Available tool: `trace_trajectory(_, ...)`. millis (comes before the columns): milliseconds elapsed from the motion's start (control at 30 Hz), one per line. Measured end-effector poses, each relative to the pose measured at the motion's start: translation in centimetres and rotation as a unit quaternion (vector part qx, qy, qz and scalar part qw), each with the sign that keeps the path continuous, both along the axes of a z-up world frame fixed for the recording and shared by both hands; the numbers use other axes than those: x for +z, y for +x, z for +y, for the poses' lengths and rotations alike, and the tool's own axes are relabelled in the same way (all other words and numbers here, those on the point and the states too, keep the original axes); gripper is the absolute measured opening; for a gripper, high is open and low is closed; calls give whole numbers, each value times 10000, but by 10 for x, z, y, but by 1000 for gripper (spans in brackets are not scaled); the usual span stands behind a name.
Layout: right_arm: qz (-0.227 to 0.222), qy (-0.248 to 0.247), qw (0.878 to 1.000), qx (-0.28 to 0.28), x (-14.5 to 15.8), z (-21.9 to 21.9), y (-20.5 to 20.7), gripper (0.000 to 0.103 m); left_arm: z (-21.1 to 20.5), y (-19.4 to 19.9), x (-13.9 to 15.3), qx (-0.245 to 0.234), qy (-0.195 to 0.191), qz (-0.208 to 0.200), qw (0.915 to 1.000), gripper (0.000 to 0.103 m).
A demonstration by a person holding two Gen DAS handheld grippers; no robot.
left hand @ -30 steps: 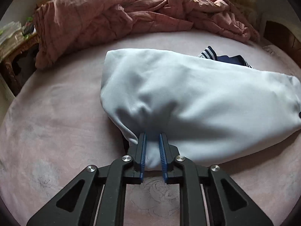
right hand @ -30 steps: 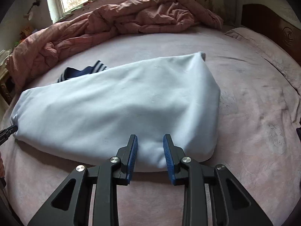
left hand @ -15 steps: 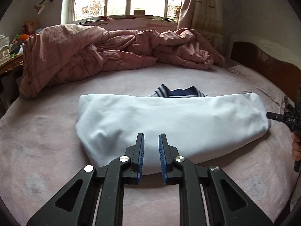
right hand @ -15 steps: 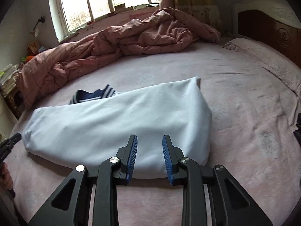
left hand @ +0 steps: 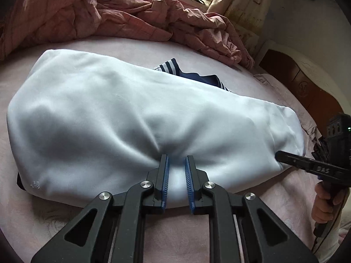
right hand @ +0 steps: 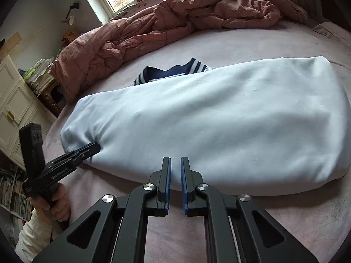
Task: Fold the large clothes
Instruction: 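Release the folded jacket and hold both tools open above it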
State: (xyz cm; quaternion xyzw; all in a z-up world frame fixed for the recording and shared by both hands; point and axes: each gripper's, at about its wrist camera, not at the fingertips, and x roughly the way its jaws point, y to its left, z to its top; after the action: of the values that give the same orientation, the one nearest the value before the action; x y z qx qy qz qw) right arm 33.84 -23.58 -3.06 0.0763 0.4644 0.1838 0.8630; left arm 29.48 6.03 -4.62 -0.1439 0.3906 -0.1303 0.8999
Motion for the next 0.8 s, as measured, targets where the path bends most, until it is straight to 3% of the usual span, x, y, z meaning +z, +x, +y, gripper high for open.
trace_trajectory(67,296,-134,9994,-115,-13,6,16,9,-5,-2,1,16,184,-46,9998,14)
trace_trajectory(167,192,-300,9989,-293,-7,11,34,8,-13,-6,3,21,439,-154,9989,14)
trace_trajectory(333,106,-655,9956,-662,-1,19,84,5,-6,-7,1,8,221,-114,9997,14)
trace_trajectory(533,154,-633,9937,-908,0,20,145,5,-10,-7,3,0,368,-147,9992,14)
trace_trajectory(667,69,-291,9967,-759,4,20,142,5,-13,-7,3,11,485,-156,9987,14)
trace_trajectory(800,291,-352,9971,-615,-2,20,109,5,-13,-7,4,16,537,-160,9984,14)
